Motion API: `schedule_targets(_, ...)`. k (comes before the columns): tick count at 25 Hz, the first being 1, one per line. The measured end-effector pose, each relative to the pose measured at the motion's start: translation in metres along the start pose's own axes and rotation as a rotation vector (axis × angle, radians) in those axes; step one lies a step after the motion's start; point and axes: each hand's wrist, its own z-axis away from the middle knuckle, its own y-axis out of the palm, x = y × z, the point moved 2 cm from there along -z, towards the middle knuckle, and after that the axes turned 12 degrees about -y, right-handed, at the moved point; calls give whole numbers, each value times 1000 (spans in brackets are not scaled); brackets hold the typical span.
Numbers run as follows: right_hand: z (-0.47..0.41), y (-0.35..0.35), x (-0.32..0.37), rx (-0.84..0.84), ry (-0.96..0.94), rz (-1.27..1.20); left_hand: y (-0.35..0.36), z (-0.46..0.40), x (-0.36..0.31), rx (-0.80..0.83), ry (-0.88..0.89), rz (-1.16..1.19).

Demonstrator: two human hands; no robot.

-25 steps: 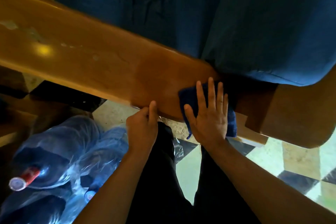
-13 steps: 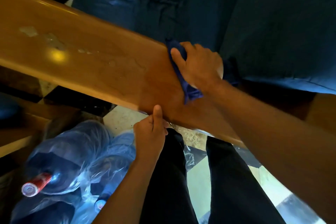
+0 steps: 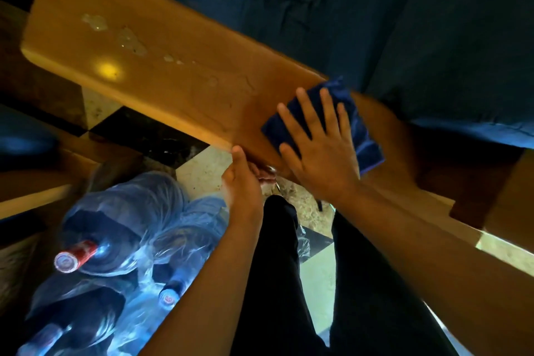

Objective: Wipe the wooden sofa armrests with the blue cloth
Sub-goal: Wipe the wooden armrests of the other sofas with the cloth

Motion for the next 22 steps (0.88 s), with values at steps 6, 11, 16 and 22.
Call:
schedule_targets(6, 53, 14, 8, -9, 42, 59, -13, -6, -18, 62, -91, 144)
schedule_targets(11, -55, -12, -3, -87, 383, 77, -15, -14, -36, 197, -329, 412)
schedule_targets(16, -175, -26, -55, 201, 371, -387, -20, -20, -34, 299, -387, 515)
schedule_targets(22, -86, -11, -7, -87, 49, 21, -33, -31, -32, 352, -458, 679)
